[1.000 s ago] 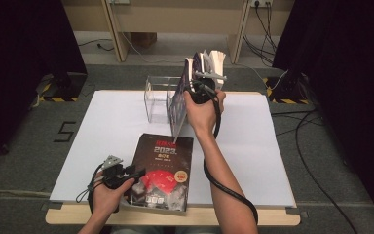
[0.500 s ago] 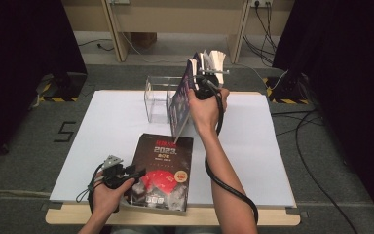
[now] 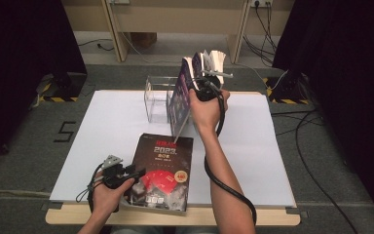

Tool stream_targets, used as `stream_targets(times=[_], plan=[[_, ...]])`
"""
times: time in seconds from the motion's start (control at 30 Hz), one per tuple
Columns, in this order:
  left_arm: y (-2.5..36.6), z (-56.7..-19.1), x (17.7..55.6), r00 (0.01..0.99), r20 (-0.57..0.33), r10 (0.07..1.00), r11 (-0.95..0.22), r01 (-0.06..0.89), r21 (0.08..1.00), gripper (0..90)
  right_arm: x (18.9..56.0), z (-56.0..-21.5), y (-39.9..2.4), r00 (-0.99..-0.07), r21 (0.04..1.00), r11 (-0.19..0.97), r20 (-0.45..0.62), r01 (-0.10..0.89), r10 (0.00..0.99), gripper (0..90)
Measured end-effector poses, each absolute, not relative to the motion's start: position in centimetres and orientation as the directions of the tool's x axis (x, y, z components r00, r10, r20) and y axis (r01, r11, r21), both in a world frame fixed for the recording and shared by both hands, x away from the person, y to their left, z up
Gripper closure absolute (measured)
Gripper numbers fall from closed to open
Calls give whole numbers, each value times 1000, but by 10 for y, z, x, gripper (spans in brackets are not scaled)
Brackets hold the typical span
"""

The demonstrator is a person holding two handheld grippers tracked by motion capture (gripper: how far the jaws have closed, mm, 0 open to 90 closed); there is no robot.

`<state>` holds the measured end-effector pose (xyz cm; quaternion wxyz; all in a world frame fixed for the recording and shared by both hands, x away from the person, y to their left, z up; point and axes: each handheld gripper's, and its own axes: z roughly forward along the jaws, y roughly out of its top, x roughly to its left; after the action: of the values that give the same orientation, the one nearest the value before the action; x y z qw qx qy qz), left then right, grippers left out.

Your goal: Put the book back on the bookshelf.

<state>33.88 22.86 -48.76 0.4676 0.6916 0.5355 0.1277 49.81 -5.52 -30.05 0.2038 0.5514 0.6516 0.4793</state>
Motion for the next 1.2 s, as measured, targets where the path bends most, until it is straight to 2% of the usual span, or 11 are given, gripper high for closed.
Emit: stream_targets(times=[0.3, 0.57, 0.9, 1.2], plan=[[229, -488, 339, 392, -327, 860, 14, 622, 783, 474, 494, -280, -51, -320, 920, -103, 235, 379, 918, 832], [230, -487, 340, 395, -327, 858, 13, 621, 784, 474, 505, -280, -44, -291, 944, -108, 203, 312, 935, 833], [231, -487, 340, 389, -331, 859, 21, 620, 784, 474, 517, -308, -27, -285, 933, -75, 183, 351, 941, 832], [232, -487, 339, 392, -331, 858, 20, 619, 785, 474, 521, -314, -20, -279, 934, -29, 136, 356, 951, 829]])
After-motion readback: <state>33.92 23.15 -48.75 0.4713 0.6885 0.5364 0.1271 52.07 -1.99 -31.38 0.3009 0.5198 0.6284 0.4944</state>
